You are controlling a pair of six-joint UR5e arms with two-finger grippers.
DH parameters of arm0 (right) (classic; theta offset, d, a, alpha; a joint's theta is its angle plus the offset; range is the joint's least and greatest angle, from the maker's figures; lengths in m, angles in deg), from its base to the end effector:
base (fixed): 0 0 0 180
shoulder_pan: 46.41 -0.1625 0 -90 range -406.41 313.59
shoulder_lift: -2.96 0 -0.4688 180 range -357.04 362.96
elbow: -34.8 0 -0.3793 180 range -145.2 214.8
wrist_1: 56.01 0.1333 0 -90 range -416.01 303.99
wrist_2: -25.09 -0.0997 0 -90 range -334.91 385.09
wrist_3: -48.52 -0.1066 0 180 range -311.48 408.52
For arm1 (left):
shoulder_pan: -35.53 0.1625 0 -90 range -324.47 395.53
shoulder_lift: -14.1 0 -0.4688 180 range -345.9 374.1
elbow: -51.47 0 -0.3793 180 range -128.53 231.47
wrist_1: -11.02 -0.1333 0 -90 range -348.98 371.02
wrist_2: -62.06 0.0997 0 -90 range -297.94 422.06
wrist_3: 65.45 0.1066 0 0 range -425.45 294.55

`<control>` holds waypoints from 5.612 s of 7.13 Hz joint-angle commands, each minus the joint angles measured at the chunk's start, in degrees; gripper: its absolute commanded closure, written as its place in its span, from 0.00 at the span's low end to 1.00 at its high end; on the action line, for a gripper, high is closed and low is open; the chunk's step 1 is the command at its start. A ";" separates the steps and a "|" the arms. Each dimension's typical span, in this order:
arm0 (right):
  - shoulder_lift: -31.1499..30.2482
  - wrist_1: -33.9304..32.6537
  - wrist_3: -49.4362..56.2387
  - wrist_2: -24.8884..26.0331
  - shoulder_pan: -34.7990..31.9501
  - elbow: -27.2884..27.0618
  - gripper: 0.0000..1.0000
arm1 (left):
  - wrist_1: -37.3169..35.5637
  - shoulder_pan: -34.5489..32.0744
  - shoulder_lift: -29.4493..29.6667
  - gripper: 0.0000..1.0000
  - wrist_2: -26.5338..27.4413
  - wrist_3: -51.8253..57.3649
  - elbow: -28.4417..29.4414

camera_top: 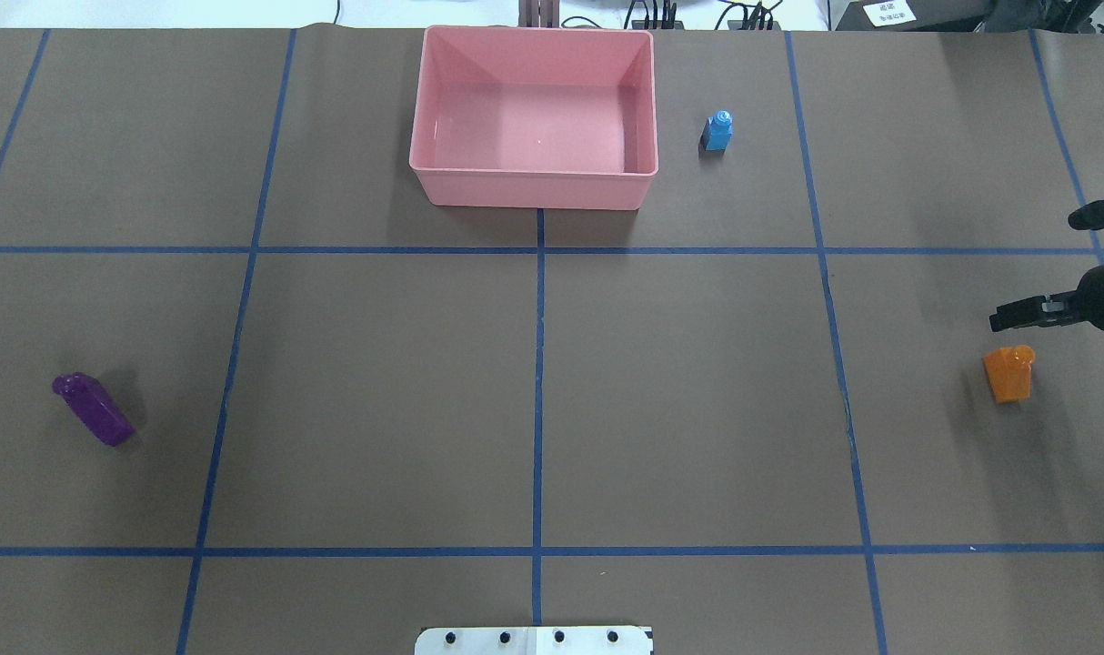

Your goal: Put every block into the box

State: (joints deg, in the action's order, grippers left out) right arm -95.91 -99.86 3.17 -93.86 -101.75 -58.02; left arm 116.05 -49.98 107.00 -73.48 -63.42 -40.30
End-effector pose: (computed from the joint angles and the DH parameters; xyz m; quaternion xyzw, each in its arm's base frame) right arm -0.1837 -0.4094 0.6728 0.1033 -0.3933 -0.0006 0.9136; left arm -0.0163 -0.5237 0.6365 0.1495 0.3846 0.1178 0.9032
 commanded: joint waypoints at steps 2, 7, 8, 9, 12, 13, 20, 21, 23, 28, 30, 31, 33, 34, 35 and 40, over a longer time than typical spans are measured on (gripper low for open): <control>-0.45 0.78 -1.58 5.40 5.85 0.36 0.67 | 0.00 0.00 0.00 0.00 0.02 -0.01 0.01; -1.17 -3.33 -0.88 2.34 4.89 -6.92 1.00 | 0.00 0.00 0.00 0.00 0.02 -0.01 0.10; 4.50 -6.66 -1.31 2.32 3.58 -6.93 1.00 | 0.00 0.00 0.00 0.00 0.02 -0.01 0.10; 9.69 -11.82 -1.66 2.41 2.44 -7.19 1.00 | 0.00 0.00 0.00 0.00 -0.07 -0.01 0.01; 31.45 -27.39 -7.00 2.85 2.78 -1.44 1.00 | 0.00 0.00 -0.09 0.00 -0.16 -0.01 -0.08; 41.11 -28.13 -9.64 2.94 3.13 7.57 1.00 | 0.00 0.00 -0.17 0.00 -0.16 -0.01 -0.08; 77.32 -29.58 -14.15 10.39 4.26 44.90 1.00 | 0.61 0.09 -0.35 0.00 -0.24 -0.01 -0.17; 77.42 -25.71 -15.63 13.37 6.27 48.40 1.00 | 0.79 0.09 -0.35 0.00 -0.16 -0.01 -0.08; 77.42 -24.53 -17.84 14.71 7.87 49.23 0.76 | 0.88 0.09 -0.35 0.00 -0.24 -0.01 -0.25; 77.24 -27.41 -20.04 7.98 5.35 47.48 0.00 | 4.82 2.53 -2.09 0.00 -9.67 -5.45 -0.87; 77.24 -39.84 -18.90 5.76 4.01 37.33 0.00 | 9.03 11.03 -3.50 0.00 -11.14 -25.01 -4.88; 76.81 -44.52 -17.50 4.18 2.70 33.54 0.00 | 10.97 15.16 -6.04 0.00 -6.18 -37.41 -8.39; 70.34 -52.80 -9.62 0.49 -1.07 21.88 0.00 | 11.08 28.32 -9.05 0.00 8.30 -59.16 -13.86; 65.95 -55.88 -5.66 -1.44 -3.00 15.80 0.00 | 10.90 32.91 -9.40 0.00 11.33 -67.08 -13.79; 59.03 -57.74 -1.27 -3.72 -6.24 8.00 0.00 | 10.81 34.18 -9.49 0.00 12.49 -74.64 -13.79; 50.96 -59.68 2.64 -4.88 -8.82 -0.86 0.00 | 10.81 37.08 -9.84 0.17 13.38 -78.49 -10.54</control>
State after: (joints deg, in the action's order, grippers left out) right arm -44.44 -158.95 5.72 -98.72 -110.43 -58.12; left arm 126.86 -14.12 96.91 -60.40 -141.70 -51.64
